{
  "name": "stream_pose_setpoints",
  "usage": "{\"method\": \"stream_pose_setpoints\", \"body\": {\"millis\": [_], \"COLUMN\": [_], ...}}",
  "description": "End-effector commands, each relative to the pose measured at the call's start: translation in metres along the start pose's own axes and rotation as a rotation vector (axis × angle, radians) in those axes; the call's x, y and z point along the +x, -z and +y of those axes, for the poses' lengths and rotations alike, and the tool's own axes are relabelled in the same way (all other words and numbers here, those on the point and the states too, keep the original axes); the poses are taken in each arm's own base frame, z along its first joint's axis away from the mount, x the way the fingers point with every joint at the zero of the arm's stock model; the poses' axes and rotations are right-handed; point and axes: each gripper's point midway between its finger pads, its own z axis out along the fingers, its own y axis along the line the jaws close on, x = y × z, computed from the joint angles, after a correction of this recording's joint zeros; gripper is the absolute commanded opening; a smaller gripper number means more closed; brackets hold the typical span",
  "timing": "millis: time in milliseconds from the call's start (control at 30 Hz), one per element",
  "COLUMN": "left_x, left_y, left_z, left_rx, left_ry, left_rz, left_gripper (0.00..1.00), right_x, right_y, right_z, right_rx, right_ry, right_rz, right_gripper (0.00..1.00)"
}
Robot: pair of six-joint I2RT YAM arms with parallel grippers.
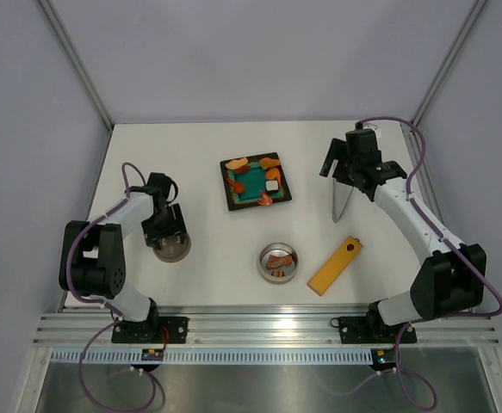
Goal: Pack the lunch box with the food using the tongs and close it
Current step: Pick up the box lid from the center of the board.
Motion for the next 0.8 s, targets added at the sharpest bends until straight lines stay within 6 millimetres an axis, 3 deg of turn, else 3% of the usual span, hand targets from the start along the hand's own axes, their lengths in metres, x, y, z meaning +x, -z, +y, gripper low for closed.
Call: {"method": "stream_pose_setpoints", "body": {"millis": [0, 167, 233, 400, 533, 700, 767], "left_x": [-0.007, -0.007, -0.007, -0.007, -0.014, -0.030, -0.032], "left_y": [-0.001, -0.001, -0.001, 0.004, 0.025, 0.082, 0.094], "left_z": [-0.009, -0.008, -0.010, -0.011, -0.015, -0.028, -0.033], "left_rx": [0.044, 0.035, 0.044, 0.062, 0.098, 0.128, 0.125], "left_ry": [-0.011, -0.011, -0.014, -0.014, -0.007, -0.062, -0.085], "left_rz": [-0.003, -0.005, -0.004, -0.023, -0.097, -0.268, -0.296], "left_gripper": [0.71, 0.70, 0.56, 0.32, 0.29, 0.29, 0.29], "right_x": [-0.010, -0.007, -0.007, -0.006, -0.006, -0.009, -0.008], "right_y": [0.014, 0.014, 0.014, 0.017, 0.022, 0.030, 0.030], "right_z": [0.004, 0.004, 0.004, 0.002, 0.000, 0.001, 0.001], "right_rx": [-0.030, -0.037, -0.038, -0.036, -0.033, -0.047, -0.048], "right_ry": [-0.018, -0.024, -0.024, -0.024, -0.021, -0.024, -0.027], "right_rz": [-0.041, -0.037, -0.038, -0.038, -0.046, -0.063, -0.058], "right_gripper": [0.89, 0.90, 0.90, 0.90, 0.90, 0.90, 0.90]}}
